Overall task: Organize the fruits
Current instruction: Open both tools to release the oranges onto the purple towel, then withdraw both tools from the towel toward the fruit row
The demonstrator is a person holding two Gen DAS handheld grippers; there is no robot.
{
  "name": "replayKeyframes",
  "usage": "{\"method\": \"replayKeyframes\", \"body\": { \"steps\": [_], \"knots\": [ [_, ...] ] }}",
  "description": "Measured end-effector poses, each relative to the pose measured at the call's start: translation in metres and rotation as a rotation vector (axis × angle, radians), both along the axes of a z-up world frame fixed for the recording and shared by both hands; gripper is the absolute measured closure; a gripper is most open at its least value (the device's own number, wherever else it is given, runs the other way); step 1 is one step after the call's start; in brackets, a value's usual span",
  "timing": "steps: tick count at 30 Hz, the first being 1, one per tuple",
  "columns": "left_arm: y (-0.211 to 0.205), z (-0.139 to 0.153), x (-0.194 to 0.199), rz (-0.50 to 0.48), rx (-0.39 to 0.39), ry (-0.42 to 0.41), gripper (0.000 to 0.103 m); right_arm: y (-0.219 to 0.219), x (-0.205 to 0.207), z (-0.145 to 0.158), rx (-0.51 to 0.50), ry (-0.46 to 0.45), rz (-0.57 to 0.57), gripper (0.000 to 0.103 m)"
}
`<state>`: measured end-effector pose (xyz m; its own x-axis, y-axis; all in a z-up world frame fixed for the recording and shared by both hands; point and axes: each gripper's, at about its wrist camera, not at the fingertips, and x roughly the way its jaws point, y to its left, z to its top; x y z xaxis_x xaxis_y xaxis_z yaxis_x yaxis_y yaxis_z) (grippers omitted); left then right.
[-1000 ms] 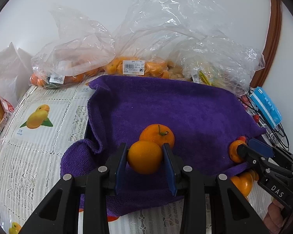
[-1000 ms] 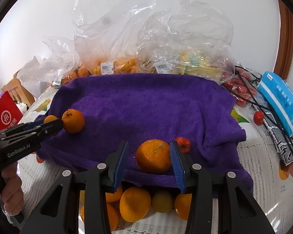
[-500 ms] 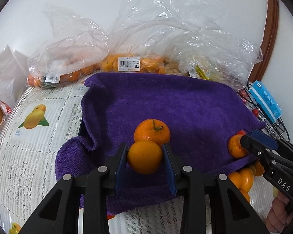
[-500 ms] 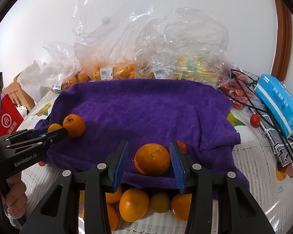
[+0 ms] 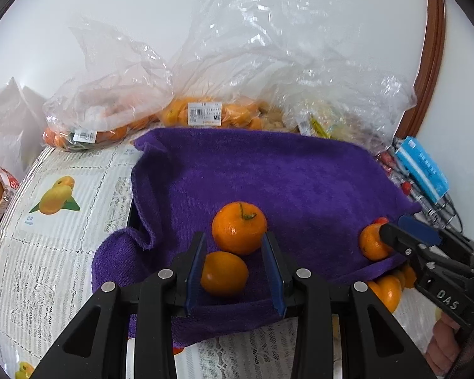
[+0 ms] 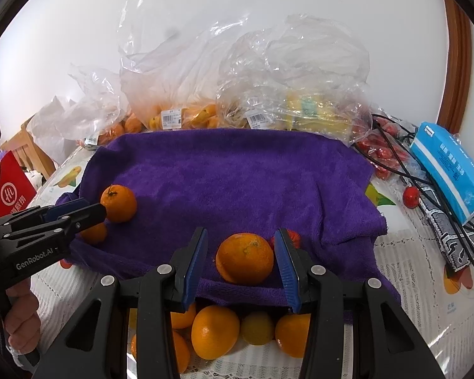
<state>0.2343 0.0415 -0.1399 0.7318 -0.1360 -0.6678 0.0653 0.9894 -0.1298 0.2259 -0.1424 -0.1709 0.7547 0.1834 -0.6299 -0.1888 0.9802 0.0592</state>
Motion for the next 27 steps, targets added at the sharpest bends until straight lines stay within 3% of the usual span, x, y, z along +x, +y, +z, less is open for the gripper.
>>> {"method": "replayKeyframes", "body": {
  "steps": [10, 21, 27],
  "knots": [
    [0.002, 0.012, -0.010, -0.015, -0.043, -0.041, 0.063, -0.004, -0.005, 0.008, -0.011, -0.027, -0.018, 0.056],
    [-0.006, 0.017, -0.021, -0.013, 0.003, -0.079, 0.058, -0.010, -0.033, 0.030, 0.028, -0.122, -0.031, 0.054],
    [-0.012, 0.011, -0.041, -0.020, 0.023, -0.085, 0.058, -0.022, -0.053, 0.030, 0.039, -0.107, -0.060, 0.054]
  ]
}}
